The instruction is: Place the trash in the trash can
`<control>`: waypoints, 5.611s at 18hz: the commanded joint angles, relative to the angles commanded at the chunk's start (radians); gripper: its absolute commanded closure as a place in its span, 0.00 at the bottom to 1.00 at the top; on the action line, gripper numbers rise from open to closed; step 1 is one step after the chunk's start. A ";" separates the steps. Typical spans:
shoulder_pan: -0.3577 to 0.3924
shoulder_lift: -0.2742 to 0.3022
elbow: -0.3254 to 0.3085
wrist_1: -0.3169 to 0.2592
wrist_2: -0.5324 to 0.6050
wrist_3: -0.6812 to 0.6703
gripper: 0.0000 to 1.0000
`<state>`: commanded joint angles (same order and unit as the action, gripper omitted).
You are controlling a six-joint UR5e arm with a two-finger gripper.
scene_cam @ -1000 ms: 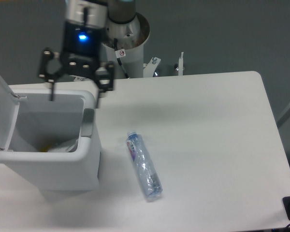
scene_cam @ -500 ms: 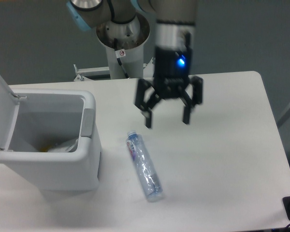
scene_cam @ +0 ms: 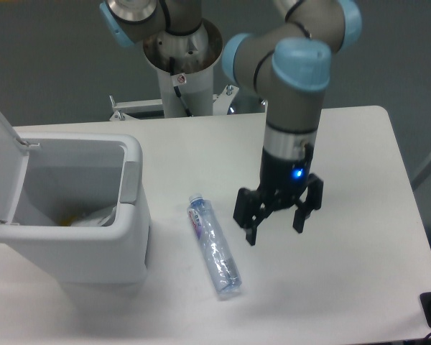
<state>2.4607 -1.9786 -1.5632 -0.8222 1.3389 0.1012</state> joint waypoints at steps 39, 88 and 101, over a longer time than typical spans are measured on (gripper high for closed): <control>-0.097 -0.221 -0.002 0.020 0.118 -0.021 0.39; -0.313 0.178 0.126 0.126 -0.380 0.084 0.00; 0.064 0.254 0.100 0.062 -0.258 0.162 0.00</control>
<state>2.5245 -1.7243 -1.4633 -0.7605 1.0809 0.2629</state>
